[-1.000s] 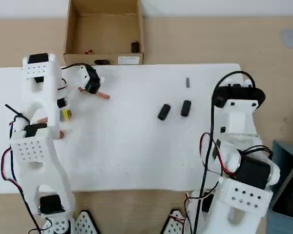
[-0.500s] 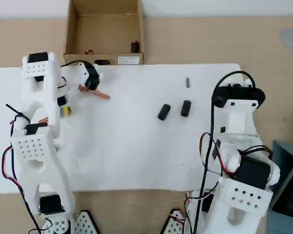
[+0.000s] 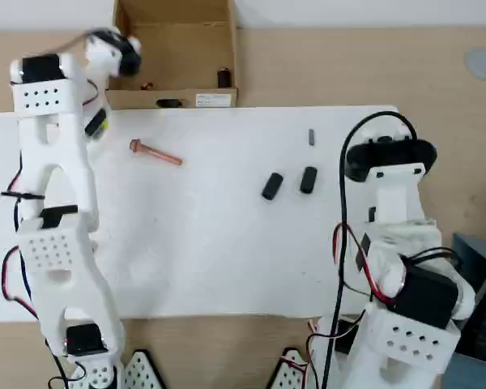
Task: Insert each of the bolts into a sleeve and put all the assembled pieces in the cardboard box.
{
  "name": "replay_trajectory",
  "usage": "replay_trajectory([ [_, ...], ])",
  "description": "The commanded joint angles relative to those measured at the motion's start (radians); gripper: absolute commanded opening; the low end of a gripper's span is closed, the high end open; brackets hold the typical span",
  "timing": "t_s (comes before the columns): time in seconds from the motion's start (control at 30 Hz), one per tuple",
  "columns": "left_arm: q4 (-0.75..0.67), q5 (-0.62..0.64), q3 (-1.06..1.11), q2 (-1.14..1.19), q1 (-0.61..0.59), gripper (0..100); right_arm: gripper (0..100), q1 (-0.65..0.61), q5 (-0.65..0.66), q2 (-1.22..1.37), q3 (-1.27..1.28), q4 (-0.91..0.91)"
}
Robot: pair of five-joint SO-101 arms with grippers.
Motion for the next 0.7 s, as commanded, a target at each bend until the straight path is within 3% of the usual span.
replay_trajectory([
  [0.0,0.014,0.163,-0.048,-0.202,0.037,0,1.0,0.008,0.000,-0.016,-0.087,0.025],
  [0.23,0.014,0.445,0.072,-0.464,0.124,0,1.0,0.005,-0.009,-0.018,-0.168,0.023],
  [0.43,0.014,0.666,0.281,-0.693,0.210,0,0.9,0.004,-0.158,-0.120,-0.168,0.006],
  [0.67,0.009,0.872,0.628,-0.967,0.350,0,0.9,0.002,-0.164,-0.363,0.028,-0.091],
])
